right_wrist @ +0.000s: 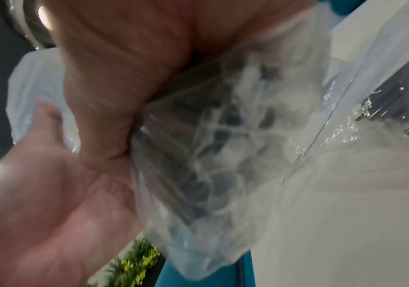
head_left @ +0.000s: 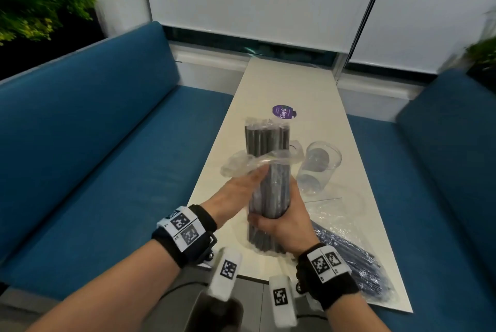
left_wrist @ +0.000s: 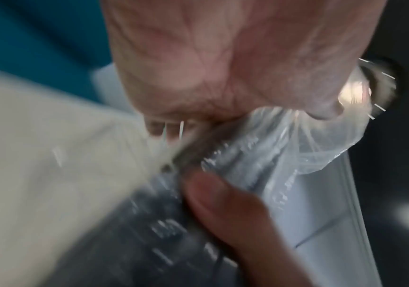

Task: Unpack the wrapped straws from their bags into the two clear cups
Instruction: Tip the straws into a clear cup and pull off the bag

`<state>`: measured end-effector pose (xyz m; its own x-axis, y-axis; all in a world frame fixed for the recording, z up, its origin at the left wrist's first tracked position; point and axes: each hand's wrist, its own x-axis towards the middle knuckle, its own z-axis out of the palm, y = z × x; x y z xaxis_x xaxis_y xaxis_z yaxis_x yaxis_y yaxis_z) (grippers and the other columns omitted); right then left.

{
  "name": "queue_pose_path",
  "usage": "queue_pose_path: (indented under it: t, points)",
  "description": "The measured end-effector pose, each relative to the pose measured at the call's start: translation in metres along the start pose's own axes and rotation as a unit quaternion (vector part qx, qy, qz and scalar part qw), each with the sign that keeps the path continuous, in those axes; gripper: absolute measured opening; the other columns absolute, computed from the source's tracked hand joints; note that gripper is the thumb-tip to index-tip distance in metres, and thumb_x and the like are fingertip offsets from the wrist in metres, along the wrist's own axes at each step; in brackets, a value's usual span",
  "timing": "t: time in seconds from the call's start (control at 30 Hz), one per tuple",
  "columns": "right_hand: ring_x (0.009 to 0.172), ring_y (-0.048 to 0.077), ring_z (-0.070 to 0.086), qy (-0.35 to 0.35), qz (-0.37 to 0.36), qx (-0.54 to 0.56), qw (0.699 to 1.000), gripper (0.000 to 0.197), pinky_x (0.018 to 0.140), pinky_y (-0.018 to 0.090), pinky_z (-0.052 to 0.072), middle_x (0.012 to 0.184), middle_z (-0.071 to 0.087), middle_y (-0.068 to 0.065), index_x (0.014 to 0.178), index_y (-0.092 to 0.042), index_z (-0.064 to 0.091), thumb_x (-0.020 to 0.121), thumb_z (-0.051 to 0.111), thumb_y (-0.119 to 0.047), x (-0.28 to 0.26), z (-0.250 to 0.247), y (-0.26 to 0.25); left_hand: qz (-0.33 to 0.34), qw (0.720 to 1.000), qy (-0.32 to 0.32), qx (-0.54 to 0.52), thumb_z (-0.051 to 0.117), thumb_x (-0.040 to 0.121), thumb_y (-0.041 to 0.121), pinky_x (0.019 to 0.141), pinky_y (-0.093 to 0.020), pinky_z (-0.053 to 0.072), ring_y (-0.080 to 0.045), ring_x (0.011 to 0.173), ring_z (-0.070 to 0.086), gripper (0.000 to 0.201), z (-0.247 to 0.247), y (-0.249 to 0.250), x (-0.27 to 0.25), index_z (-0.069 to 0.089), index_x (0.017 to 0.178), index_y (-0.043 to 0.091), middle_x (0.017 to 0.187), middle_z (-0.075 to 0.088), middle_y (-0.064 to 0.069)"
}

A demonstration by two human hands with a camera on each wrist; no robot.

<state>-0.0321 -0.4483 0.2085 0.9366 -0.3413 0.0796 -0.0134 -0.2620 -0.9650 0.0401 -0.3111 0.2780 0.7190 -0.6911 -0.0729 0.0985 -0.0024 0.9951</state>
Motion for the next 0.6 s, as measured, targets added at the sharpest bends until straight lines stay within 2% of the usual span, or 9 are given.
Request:
queue_pose_path:
  t: [0.1, 0.2, 0.27, 0.33, 0.37, 0.43, 0.5, 0.57, 0.6]
  points:
    - [0.111, 0.025, 0.074, -0.007, 0.007, 0.05, 0.999, 0.086, 0.086, 0.043, 0.063, 0.121, 0.074, 0.004, 0.135, -0.027, 0.051, 0.066, 0.096, -0.001, 0.006, -0.015, 0.002, 0.021, 0.956, -0.043, 0.289, 0.065, 0.081, 0.071, 0.103, -0.021, 0.048, -0.003, 0.123, 0.06, 0.053, -0.024, -0.003, -0.004, 0.052, 0.126, 0.046, 0.124, 0.062, 0.027]
    - [0.117, 0.021, 0.072, -0.034, 0.005, 0.048, 0.998, 0.088, 0.095, 0.046, 0.06, 0.126, 0.072, 0.003, 0.137, -0.027, 0.051, 0.065, 0.097, -0.006, 0.012, -0.029, -0.004, 0.122, 0.867, 0.049, 0.48, 0.078, 0.082, 0.05, 0.094, -0.033, 0.055, -0.005, 0.107, 0.063, 0.053, -0.045, -0.008, -0.015, 0.058, 0.127, 0.032, 0.12, 0.066, 0.014]
    - [0.115, 0.018, 0.072, -0.047, 0.008, 0.046, 0.998, 0.086, 0.096, 0.045, 0.059, 0.124, 0.073, 0.001, 0.134, -0.028, 0.053, 0.064, 0.096, -0.003, 0.016, -0.034, -0.004, 0.282, 0.761, 0.103, 0.576, 0.081, 0.081, 0.018, 0.093, -0.036, 0.054, -0.015, 0.104, 0.059, 0.047, -0.057, -0.012, -0.018, 0.057, 0.121, 0.022, 0.115, 0.064, 0.002]
    - [0.113, 0.02, 0.073, -0.067, 0.005, 0.045, 0.997, 0.085, 0.094, 0.045, 0.06, 0.123, 0.073, 0.002, 0.134, -0.026, 0.053, 0.065, 0.094, 0.0, 0.017, -0.033, -0.009, 0.441, 0.627, 0.097, 0.635, 0.071, 0.085, -0.001, 0.106, -0.036, 0.046, -0.026, 0.119, 0.051, 0.05, -0.061, -0.014, -0.017, 0.051, 0.126, 0.02, 0.129, 0.054, -0.007]
    - [0.114, 0.021, 0.072, -0.081, 0.002, 0.042, 0.996, 0.086, 0.093, 0.045, 0.061, 0.124, 0.072, 0.004, 0.135, -0.024, 0.05, 0.065, 0.093, 0.002, 0.016, -0.031, -0.009, 0.491, 0.572, 0.066, 0.653, 0.06, 0.092, -0.002, 0.116, -0.04, 0.039, -0.029, 0.133, 0.044, 0.052, -0.06, -0.013, -0.016, 0.047, 0.136, 0.023, 0.142, 0.045, -0.01]
    - [0.117, 0.016, 0.07, -0.108, 0.003, 0.037, 0.993, 0.09, 0.089, 0.037, 0.063, 0.129, 0.066, 0.005, 0.138, -0.02, 0.043, 0.068, 0.091, 0.007, 0.016, -0.025, -0.013, 0.492, 0.502, -0.006, 0.712, 0.041, 0.102, 0.003, 0.128, -0.048, 0.014, -0.033, 0.155, 0.013, 0.062, -0.055, -0.01, -0.012, 0.027, 0.156, 0.029, 0.164, 0.021, -0.008]
    - [0.121, 0.011, 0.068, -0.139, -0.008, 0.035, 0.99, 0.09, 0.091, 0.034, 0.061, 0.134, 0.063, 0.002, 0.141, -0.021, 0.04, 0.069, 0.089, 0.005, 0.017, -0.019, -0.018, 0.44, 0.471, -0.037, 0.764, 0.032, 0.1, 0.01, 0.127, -0.05, -0.004, -0.031, 0.158, -0.01, 0.069, -0.053, -0.012, -0.002, 0.01, 0.162, 0.03, 0.17, 0.004, -0.005]
    - [0.122, 0.016, 0.068, -0.15, 0.003, 0.021, 0.988, 0.086, 0.096, 0.042, 0.061, 0.133, 0.066, -0.003, 0.139, -0.032, 0.045, 0.069, 0.091, -0.013, 0.017, -0.017, -0.029, 0.417, 0.477, -0.039, 0.773, 0.033, 0.096, 0.018, 0.126, -0.053, -0.003, -0.035, 0.158, -0.002, 0.066, -0.053, -0.013, 0.01, 0.02, 0.16, 0.03, 0.169, 0.016, -0.008]
    - [0.119, 0.015, 0.069, -0.15, 0.004, 0.005, 0.989, 0.079, 0.096, 0.039, 0.06, 0.128, 0.068, -0.01, 0.134, -0.038, 0.048, 0.07, 0.091, -0.021, 0.019, -0.021, -0.035, 0.415, 0.483, -0.038, 0.77, 0.04, 0.096, 0.022, 0.125, -0.055, 0.002, -0.037, 0.156, 0.008, 0.061, -0.052, -0.012, 0.017, 0.029, 0.155, 0.03, 0.165, 0.029, -0.011]
